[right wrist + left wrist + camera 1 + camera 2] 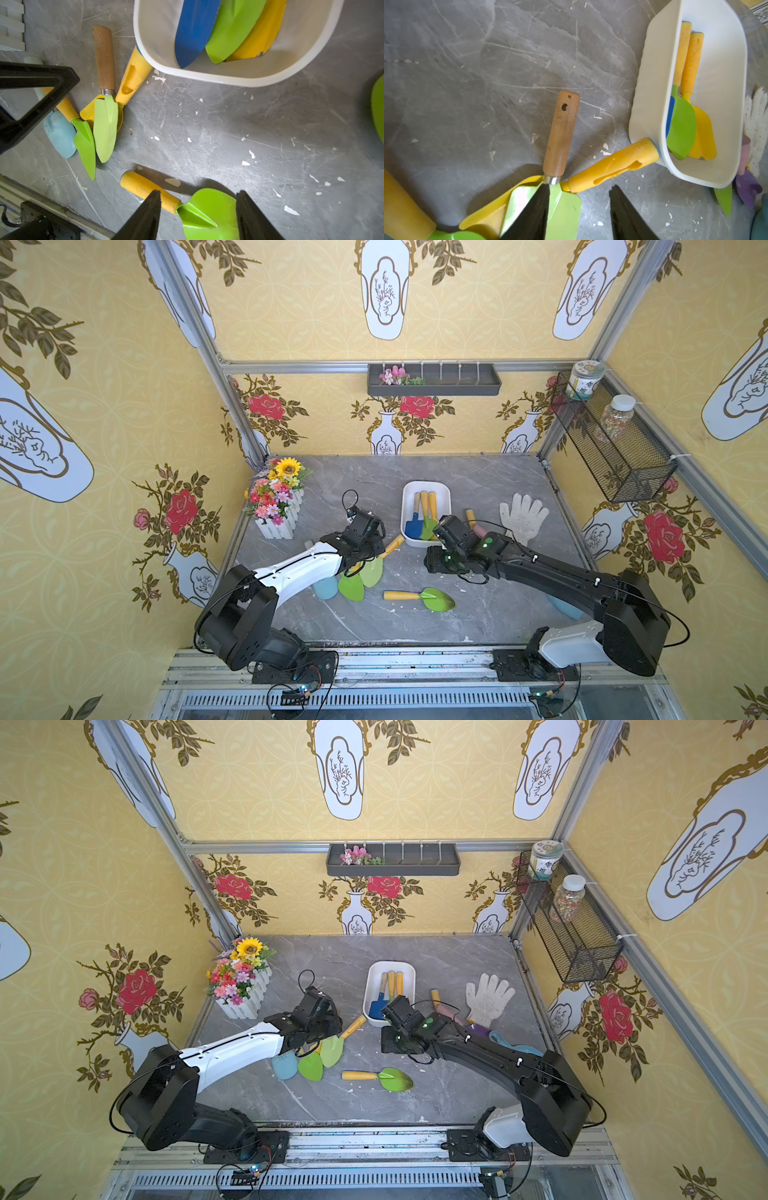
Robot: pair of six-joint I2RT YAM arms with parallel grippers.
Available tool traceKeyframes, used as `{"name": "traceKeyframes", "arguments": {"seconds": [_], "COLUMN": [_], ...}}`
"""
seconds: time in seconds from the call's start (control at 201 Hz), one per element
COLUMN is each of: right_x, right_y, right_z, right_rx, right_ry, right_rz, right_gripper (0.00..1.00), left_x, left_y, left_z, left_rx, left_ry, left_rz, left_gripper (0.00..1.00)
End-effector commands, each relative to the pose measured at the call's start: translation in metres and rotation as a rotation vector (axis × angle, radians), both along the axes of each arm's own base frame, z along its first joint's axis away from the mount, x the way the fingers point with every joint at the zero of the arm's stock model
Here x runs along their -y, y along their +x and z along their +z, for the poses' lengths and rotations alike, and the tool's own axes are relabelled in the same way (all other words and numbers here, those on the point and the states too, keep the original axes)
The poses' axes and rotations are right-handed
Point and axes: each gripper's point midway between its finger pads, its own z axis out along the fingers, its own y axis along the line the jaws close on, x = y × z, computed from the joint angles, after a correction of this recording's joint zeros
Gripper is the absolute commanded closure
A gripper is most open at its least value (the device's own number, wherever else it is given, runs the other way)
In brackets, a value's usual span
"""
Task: Put the shovel into the storage box
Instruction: Pick up the shovel from the center of the board.
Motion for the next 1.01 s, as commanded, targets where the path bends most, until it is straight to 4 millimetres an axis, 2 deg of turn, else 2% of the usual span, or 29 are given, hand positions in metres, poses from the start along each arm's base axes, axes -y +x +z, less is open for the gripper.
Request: {"name": "traceKeyframes", "arguments": {"seconds": [0.0,0.129,0.393,0.662,1.001], "right_x": [-0.006,-0.008,-0.010,-0.009,-0.008], "right_y": [0.001,0.000,-0.001,-0.003,-0.003], "right_z": [0.000,-0.002,-0.006,-0.011,-0.012], "right_rx": [0.009,0.004,0.002,-0.007,-0.007], "right_ry": [0.018,0.017,0.016,0.014,0.007], "right_rz": [0.005,0.006,0.004,-0.001,-0.006], "right_gripper": [0.38,0.38,0.38,0.38,0.38], "left_x": [0.000,-0.003,-0.005,-0.003,-0.005], "left_y": [0.003,0.004,0.009,0.012,0.015], "left_z": [-0.005,-0.011,-0.036,-0.052,-0.059], "left_rx": [-0.002,-0.019,-0.070,-0.101,-0.109], "left_ry": [-0.017,-0.019,0.008,0.034,0.078], "left_rz": [0.018,0.020,0.020,0.018,0.004], "left_gripper": [0.45,0.41,0.44,0.51,0.62]}}
